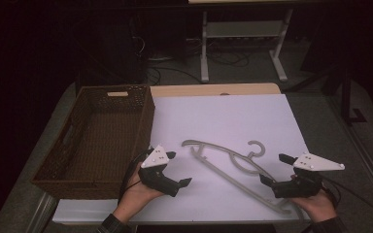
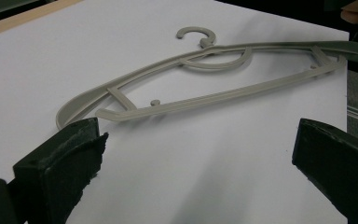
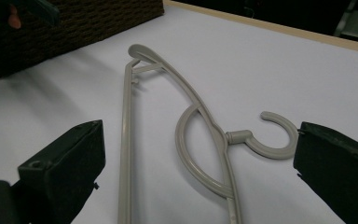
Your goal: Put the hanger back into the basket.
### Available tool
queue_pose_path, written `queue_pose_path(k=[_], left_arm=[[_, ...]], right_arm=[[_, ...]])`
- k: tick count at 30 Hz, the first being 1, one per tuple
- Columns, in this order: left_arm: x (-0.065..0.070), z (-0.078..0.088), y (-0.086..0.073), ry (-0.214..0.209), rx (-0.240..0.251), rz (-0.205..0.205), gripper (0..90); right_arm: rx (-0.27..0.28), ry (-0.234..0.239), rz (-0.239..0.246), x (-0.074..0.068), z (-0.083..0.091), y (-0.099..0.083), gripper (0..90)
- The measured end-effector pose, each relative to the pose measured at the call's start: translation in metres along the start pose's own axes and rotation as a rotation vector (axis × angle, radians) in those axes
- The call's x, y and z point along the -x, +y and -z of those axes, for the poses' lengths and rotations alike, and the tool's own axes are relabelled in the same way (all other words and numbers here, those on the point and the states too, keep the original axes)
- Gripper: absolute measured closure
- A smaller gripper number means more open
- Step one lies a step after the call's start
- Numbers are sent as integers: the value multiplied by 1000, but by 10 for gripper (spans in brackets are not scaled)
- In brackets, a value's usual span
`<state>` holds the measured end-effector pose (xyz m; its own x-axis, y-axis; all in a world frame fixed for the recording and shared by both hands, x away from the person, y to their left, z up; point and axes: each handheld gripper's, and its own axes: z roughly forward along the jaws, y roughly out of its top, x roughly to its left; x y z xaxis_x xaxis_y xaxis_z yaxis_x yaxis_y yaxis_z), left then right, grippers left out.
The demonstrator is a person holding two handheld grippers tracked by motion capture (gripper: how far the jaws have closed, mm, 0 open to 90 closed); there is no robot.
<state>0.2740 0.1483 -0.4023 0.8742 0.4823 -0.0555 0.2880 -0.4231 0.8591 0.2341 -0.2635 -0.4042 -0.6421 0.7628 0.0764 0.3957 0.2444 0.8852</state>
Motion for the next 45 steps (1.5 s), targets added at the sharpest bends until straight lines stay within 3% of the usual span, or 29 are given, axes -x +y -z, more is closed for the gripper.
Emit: queue_pose_path(k=[9,16,17,21,26,31,45], left_arm=[[-1,1,1,-3,7,9,12],[-1,1,0,-4,4,12,12],[-1,1,0,-5,3,11,12],[-1,1,0,-5,4,16,12],[-1,1,0,-4,3,18,12],[-1,1,0,-3,3,22,12],[-1,2,0,2,5,22,13]], right_arm=[[-52,-13,7,3,2,-1,56],[-121,-3,-4,7,5,-1,182],[-161,-13,-2,8,4,-2,265],[-205,-20,-15,11,3,-4,372],[-286,4,-49,17,2,-9,616],[-358,-16,-74,23,-2,-16,761],[-433,-38,-106,31,-7,-24,847]])
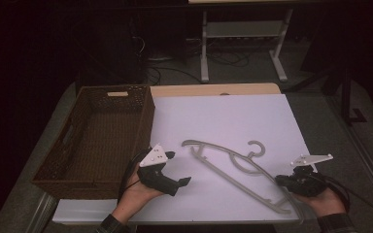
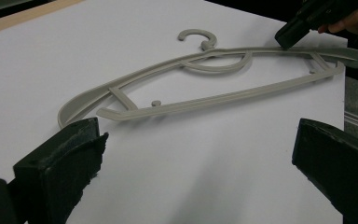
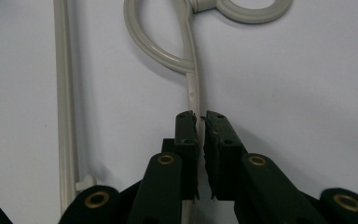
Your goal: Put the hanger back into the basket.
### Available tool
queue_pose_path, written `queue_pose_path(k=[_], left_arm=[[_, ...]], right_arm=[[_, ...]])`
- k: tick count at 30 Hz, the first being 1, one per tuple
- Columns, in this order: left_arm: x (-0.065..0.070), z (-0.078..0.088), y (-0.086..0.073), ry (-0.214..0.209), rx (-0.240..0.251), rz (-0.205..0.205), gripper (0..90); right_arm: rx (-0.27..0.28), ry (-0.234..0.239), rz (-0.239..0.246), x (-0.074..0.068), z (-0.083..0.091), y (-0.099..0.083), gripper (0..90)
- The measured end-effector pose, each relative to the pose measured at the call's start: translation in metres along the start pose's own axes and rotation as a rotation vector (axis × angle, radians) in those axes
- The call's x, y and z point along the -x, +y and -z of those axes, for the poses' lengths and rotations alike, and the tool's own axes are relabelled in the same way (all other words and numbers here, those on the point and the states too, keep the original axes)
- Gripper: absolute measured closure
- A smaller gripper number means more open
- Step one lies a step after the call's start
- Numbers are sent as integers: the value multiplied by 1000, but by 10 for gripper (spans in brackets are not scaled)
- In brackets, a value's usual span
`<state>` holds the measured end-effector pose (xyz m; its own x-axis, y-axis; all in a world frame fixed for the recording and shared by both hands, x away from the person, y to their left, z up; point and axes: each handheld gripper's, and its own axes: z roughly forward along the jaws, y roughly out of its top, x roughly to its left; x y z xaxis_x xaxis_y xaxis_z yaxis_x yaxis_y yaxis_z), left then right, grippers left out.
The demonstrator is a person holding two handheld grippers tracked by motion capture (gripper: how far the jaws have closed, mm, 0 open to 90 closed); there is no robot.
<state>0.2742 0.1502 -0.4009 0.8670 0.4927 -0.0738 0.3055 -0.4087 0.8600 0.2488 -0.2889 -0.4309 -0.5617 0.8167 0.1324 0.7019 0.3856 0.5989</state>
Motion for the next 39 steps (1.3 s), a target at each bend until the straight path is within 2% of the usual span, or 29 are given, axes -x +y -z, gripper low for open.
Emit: queue_pose_path(k=[6,13,35,39], left_arm=[[0,0,0,4,1,-2,12],[0,-1,0,6,0,0,13],[0,0,0,11,-1,3,13],[0,-1,0,11,-2,4,13]], right_arm=[[-14,-1,-10,1,-3,0,859],[-24,-22,14,-2,-8,6,871],[-13,-5,122,2,-41,48,877],[-9,-7,156,2,-57,69,878]])
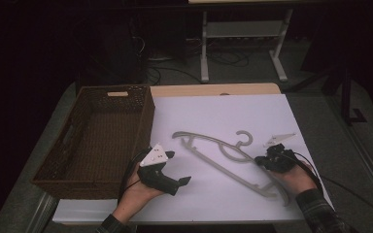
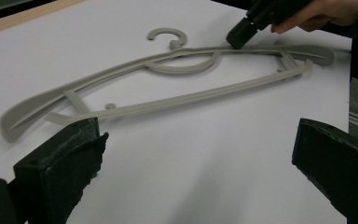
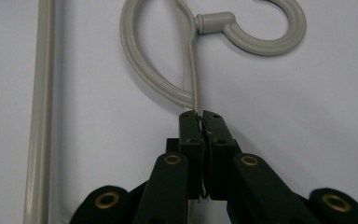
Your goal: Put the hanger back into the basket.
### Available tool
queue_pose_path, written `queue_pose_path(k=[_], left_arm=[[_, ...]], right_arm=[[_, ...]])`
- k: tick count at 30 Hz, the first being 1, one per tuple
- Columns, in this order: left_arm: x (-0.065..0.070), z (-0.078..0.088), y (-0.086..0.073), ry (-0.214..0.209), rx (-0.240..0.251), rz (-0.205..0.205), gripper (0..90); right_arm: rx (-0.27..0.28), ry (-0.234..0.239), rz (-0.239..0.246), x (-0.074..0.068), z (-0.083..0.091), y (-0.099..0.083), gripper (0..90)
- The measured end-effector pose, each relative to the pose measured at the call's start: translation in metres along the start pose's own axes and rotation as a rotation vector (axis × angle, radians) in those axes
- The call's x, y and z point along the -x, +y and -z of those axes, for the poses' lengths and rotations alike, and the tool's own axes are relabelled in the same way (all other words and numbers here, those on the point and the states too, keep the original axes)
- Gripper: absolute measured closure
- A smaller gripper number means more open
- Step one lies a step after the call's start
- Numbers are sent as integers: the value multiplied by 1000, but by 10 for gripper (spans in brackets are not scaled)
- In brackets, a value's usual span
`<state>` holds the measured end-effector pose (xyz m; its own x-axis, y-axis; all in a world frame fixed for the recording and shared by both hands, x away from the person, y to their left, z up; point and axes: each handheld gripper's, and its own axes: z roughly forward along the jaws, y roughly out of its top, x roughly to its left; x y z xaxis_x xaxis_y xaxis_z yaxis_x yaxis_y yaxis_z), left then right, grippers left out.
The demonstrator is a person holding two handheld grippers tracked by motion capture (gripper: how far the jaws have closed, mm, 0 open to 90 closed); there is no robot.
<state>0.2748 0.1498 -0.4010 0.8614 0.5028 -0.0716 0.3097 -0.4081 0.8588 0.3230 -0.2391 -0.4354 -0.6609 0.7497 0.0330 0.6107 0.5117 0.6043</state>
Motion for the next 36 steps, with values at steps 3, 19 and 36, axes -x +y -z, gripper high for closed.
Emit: queue_pose_path(k=[3,19,36], left_arm=[[0,0,0,0,0,0,13],[0,0,0,0,-8,0,13],[0,-1,0,6,-11,2,13]], right_arm=[[3,7,10,1,-8,10,877],[47,13,-122,-5,46,-31,818],[-20,4,-142,-23,56,-62,803]])
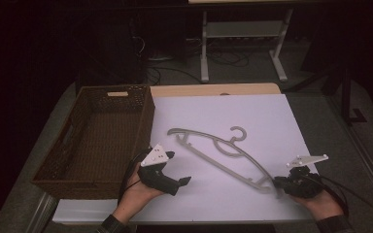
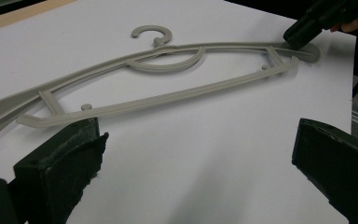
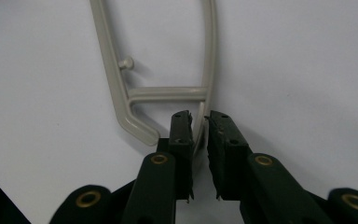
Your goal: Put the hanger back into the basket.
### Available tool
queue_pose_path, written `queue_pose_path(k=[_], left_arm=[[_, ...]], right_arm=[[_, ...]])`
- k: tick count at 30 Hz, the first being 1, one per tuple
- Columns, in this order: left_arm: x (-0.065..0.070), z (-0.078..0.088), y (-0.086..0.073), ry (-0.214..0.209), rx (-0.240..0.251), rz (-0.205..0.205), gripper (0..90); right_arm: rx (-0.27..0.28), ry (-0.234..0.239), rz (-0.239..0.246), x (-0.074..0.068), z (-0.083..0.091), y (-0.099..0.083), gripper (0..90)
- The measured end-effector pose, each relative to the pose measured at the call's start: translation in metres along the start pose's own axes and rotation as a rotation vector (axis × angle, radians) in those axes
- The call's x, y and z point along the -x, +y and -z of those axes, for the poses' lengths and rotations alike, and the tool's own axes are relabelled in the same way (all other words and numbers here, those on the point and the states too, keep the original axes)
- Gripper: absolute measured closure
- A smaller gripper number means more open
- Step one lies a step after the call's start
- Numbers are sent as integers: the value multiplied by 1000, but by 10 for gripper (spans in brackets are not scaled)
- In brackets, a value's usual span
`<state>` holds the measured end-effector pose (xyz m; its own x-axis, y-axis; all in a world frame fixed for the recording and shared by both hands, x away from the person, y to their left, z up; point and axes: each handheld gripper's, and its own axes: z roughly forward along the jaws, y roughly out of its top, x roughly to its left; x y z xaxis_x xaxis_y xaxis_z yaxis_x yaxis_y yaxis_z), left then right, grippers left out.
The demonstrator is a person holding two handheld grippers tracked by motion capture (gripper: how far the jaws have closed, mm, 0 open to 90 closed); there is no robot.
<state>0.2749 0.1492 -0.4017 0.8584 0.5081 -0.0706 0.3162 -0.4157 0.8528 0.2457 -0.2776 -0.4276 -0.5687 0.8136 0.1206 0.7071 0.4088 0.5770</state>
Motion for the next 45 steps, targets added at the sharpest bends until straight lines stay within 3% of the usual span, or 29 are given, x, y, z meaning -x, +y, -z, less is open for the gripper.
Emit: queue_pose_path(k=[7,17,24,31,45], left_arm=[[0,0,0,3,-3,3,13],[0,-1,0,5,-9,1,14],[0,-1,0,6,-8,3,14],[0,-2,-1,8,-11,4,14],[0,-3,-1,4,-13,3,14]], right_arm=[[12,9,24,4,3,6,880],[-30,1,-8,3,-5,8,826],[-44,-13,37,6,-9,15,847],[-34,-65,75,21,-14,26,862],[15,-103,63,67,-35,56,863]])
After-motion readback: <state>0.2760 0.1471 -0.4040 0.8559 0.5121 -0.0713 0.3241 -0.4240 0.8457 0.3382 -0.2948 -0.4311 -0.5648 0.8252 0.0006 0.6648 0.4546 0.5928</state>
